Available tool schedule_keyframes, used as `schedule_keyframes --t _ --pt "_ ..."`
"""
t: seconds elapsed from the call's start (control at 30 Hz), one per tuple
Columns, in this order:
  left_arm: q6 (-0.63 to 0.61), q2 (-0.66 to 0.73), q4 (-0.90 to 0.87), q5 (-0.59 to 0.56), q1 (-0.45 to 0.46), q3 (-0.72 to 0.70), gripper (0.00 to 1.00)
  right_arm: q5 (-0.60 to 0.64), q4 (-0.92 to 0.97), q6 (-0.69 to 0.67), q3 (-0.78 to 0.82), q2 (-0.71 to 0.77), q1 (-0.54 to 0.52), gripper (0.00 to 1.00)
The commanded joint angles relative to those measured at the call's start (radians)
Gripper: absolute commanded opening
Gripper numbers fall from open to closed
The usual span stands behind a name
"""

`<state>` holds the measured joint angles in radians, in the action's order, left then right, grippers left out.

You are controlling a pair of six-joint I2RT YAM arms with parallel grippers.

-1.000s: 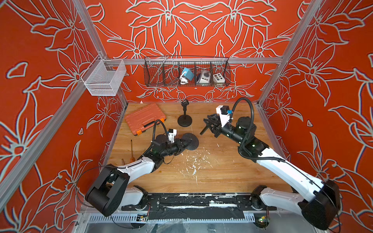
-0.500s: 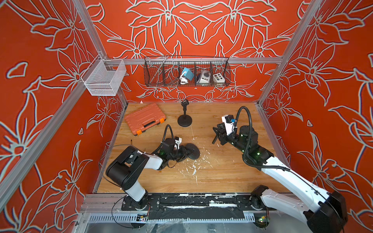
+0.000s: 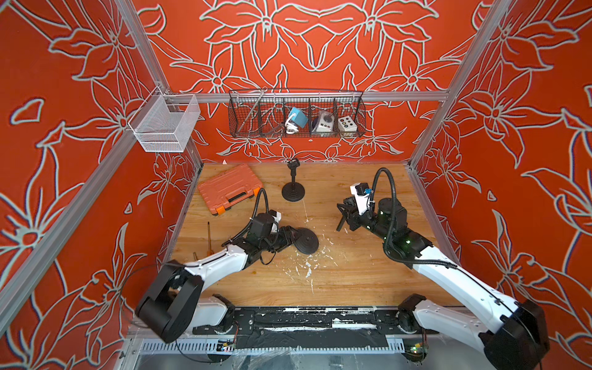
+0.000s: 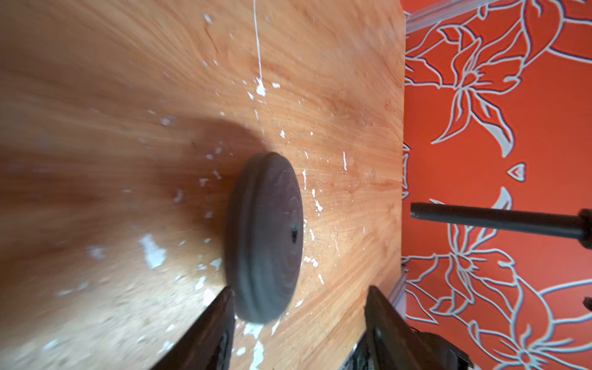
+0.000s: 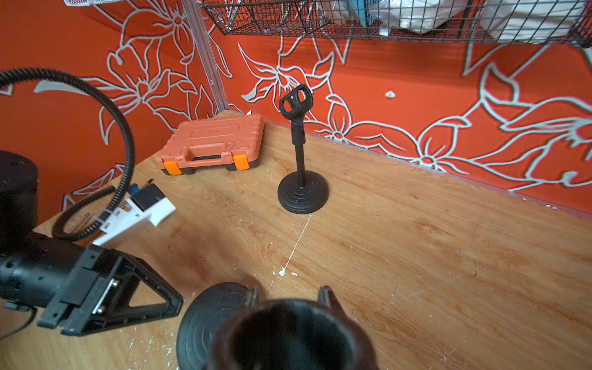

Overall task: Assemble a microphone stand
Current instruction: Place the microphone stand base at the center of the board.

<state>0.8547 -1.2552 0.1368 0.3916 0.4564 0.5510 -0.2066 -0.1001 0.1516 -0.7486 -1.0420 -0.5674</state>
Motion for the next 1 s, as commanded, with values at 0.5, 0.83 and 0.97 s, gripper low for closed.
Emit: schedule_keyframes --t 0.5,0.83,0.97 --pt "-0.783 0.338 0.251 0.011 0.044 -0.206 0.54 -0.614 -0.077 -0.221 -0.117 -0.181 0.009 0.00" --pt "-1.008 0.173 0.394 0.094 0.111 -0.145 0.55 -0.764 -0.045 -0.345 -0.184 -0.256 0.009 0.00" --pt "-0.985 0.083 0.482 0.089 0.126 -0.120 0.57 -0.804 -0.047 -0.360 -0.198 -0.284 0.007 0.00"
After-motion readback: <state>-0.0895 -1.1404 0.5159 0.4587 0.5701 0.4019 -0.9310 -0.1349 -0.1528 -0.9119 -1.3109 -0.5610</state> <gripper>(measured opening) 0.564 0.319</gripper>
